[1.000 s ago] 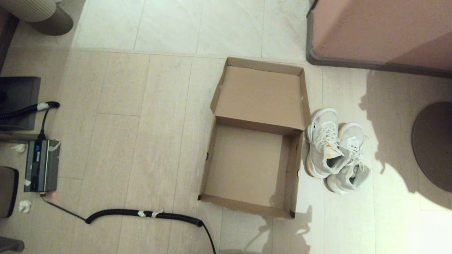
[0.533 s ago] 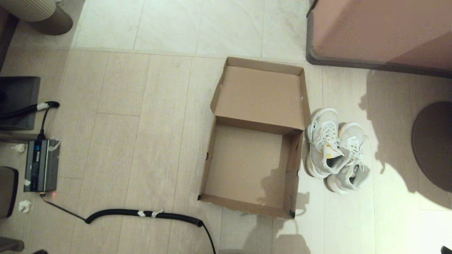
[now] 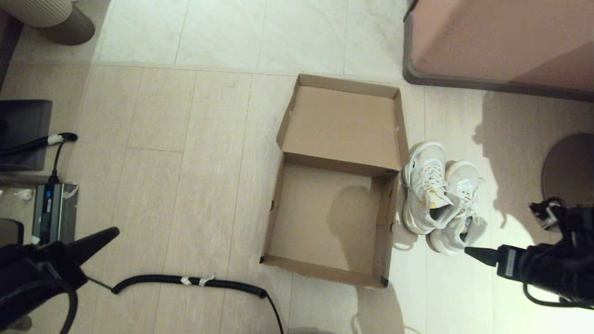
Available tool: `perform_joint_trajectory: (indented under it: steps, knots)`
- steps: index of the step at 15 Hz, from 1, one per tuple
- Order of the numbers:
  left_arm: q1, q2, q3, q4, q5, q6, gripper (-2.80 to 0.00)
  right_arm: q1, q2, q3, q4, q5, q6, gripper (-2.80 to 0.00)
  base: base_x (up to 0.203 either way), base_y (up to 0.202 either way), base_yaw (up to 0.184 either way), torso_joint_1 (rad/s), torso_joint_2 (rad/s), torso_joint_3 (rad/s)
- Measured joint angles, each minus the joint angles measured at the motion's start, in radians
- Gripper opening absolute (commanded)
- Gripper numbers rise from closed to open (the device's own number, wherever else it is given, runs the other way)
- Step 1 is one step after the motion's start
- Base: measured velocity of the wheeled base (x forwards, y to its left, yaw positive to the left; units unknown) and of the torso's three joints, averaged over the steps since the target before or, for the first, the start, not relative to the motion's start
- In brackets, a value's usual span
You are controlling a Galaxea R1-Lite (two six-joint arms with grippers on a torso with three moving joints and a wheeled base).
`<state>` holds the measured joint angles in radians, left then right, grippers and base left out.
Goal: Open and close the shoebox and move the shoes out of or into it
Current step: Put the shoes into the shoe box
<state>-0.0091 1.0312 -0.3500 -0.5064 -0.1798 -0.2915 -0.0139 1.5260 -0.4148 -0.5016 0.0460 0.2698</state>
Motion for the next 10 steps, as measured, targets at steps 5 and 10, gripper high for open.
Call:
perform_joint_trajectory:
  steps: [5, 10]
  knots:
    - [-0.026, 0.053, 0.027, 0.000, 0.001, -0.040, -2.80, -0.042, 0.431, -0.135, -0.423, 0.021, 0.074, 0.00, 0.000, 0.000, 0.000, 0.000, 0.00, 0.000]
    - [-0.028, 0.063, 0.055, -0.001, 0.000, -0.041, -2.80, -0.085, 0.559, -0.238, -0.466, 0.026, 0.081, 0.00, 0.000, 0.000, 0.000, 0.000, 0.00, 0.000]
